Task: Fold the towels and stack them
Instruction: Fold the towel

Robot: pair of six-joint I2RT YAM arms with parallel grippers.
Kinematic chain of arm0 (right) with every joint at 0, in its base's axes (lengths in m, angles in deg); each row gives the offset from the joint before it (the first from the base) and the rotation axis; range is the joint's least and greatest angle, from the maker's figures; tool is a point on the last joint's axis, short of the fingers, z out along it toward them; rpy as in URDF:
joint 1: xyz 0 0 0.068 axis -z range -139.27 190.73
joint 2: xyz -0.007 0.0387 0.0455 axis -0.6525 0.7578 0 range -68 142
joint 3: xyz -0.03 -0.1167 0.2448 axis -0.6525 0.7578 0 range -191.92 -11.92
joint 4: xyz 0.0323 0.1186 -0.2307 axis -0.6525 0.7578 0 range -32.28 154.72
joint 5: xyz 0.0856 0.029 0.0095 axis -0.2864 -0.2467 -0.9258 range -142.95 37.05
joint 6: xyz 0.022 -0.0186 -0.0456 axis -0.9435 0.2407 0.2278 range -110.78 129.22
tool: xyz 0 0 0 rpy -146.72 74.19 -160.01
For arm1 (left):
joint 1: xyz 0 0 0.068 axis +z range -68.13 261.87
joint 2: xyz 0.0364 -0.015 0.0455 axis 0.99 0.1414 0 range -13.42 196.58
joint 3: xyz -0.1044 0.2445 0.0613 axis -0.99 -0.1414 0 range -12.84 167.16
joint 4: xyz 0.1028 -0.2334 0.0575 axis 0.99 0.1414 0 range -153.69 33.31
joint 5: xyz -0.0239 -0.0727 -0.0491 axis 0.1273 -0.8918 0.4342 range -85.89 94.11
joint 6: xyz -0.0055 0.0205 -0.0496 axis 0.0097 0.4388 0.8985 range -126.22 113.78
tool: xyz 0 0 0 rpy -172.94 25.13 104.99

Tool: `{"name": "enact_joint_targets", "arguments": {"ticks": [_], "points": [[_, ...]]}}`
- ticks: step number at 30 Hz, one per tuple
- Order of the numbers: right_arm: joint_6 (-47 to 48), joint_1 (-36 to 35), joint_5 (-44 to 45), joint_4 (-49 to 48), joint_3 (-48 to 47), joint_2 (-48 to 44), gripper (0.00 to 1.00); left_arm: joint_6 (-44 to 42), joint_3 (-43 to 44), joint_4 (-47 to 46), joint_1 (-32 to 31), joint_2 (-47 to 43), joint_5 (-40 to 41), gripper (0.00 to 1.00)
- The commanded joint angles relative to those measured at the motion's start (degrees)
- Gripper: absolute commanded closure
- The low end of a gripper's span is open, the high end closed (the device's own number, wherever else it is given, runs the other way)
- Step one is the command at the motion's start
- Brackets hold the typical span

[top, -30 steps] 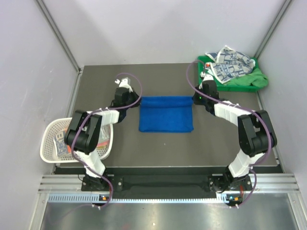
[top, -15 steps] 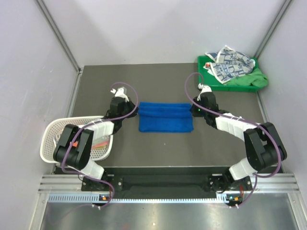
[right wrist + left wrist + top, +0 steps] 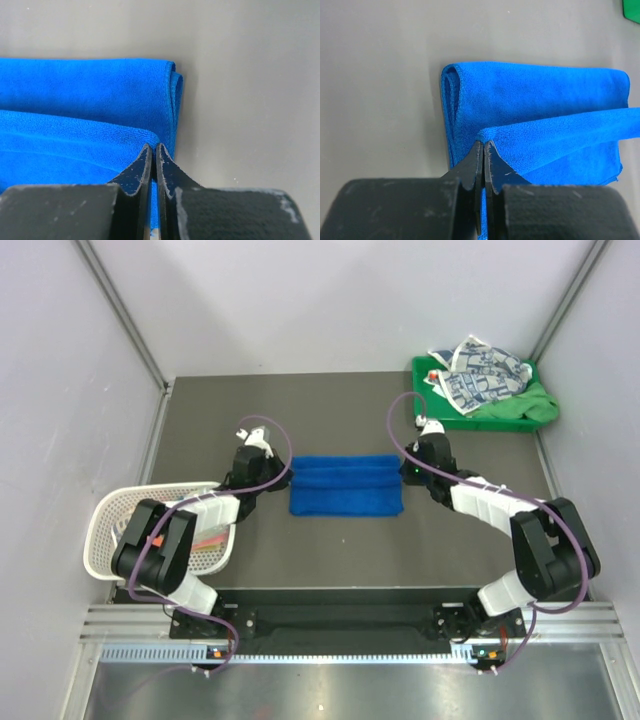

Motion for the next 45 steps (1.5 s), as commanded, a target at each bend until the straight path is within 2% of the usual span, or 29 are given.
{"name": "enact_joint_targets", "arguments": {"ticks": [1,12,16,26,30,35,40,45], "points": [[-0.45,-0.48,1.09,-1.39,1.07,-3.09,1.00,0.16,-0.49,-0.57,-0.26,0.28,-0.82,1.00],[-1.42,-0.65,-1.55,-3.41,5.29,-3.53,1.00,1.56,-2.07,0.40,-1.14,-0.24,-0.46,0.98],[-1.94,-0.74,-2.51,-4.12,6.78,-4.06,0.98,2.09,-4.27,0.22,-1.41,-1.91,0.59,0.94],[-3.61,-1.62,-3.75,-6.49,10.91,-6.61,0.96,2.18,-6.82,1.71,-1.67,-6.48,1.29,0.93],[-3.97,-1.71,-3.75,-6.67,11.88,-7.49,0.89,2.09,-7.26,2.15,-1.94,-7.36,1.12,0.83],[-4.23,-1.62,-5.23,-5.79,13.11,-10.74,0.85,2.27,-7.96,3.82,-2.20,-10.70,1.47,0.79],[-4.32,-1.80,-5.86,-2.72,14.16,-16.26,0.74,2.70,-8.57,7.60,-2.38,-16.41,2.09,0.78],[-4.76,-1.80,-5.33,1.76,13.91,-20.67,0.71,3.06,-7.36,10.77,-2.99,-21.60,2.52,0.77]]}}
